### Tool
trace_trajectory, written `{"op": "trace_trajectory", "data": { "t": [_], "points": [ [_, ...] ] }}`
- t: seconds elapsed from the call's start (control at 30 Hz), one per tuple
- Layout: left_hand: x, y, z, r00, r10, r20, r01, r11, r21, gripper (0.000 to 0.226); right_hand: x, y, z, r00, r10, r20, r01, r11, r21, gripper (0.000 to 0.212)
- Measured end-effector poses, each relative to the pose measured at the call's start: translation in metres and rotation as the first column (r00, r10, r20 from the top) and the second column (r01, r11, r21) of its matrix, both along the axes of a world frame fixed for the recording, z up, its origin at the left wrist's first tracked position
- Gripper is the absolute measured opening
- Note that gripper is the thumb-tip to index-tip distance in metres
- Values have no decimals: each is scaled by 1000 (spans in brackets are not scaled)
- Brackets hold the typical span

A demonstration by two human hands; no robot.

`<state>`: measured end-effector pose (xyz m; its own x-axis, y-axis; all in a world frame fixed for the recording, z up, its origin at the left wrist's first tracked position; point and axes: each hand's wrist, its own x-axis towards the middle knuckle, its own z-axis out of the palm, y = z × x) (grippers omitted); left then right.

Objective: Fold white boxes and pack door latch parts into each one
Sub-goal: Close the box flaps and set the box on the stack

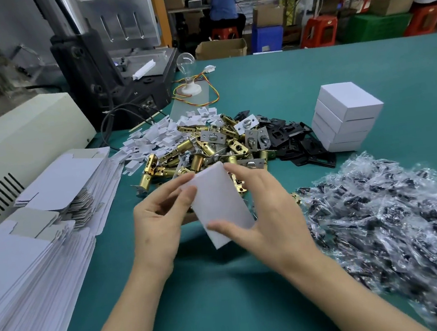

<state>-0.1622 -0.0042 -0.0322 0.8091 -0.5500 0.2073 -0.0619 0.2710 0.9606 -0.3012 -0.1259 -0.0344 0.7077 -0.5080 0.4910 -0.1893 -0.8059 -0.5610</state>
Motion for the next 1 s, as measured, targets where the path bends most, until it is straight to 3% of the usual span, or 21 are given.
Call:
{"op": "trace_trajectory", "data": {
  "t": [0.13,0.27,0.4,0.53,0.73,0.87,1.0],
  "points": [
    [-2,-3,-3,977,64,-205,-72,997,-28,21,7,20,1,980,-112,-165,82,980,-179,99],
    [6,-1,-5,952,84,-295,-89,996,-4,11,9,27,7,962,-86,-260,26,974,-225,82],
    [10,0,-2,966,-15,-258,-4,998,-70,26,8,19,23,996,-61,-64,55,994,-97,64],
    [10,-2,-5,972,-19,-234,14,1000,-22,35,-2,-32,56,973,-192,127,200,978,-55,57],
    [9,-4,-11,981,-62,-185,75,995,63,25,-22,-166,104,797,-602,55,602,798,23,59],
    [6,-8,-12,979,-98,-178,116,989,97,26,-35,-214,103,737,-671,-79,676,735,64,60],
    [4,-9,-14,979,-117,-165,139,982,129,25,-40,-231,86,751,-644,-144,657,751,71,57]
  ]
}}
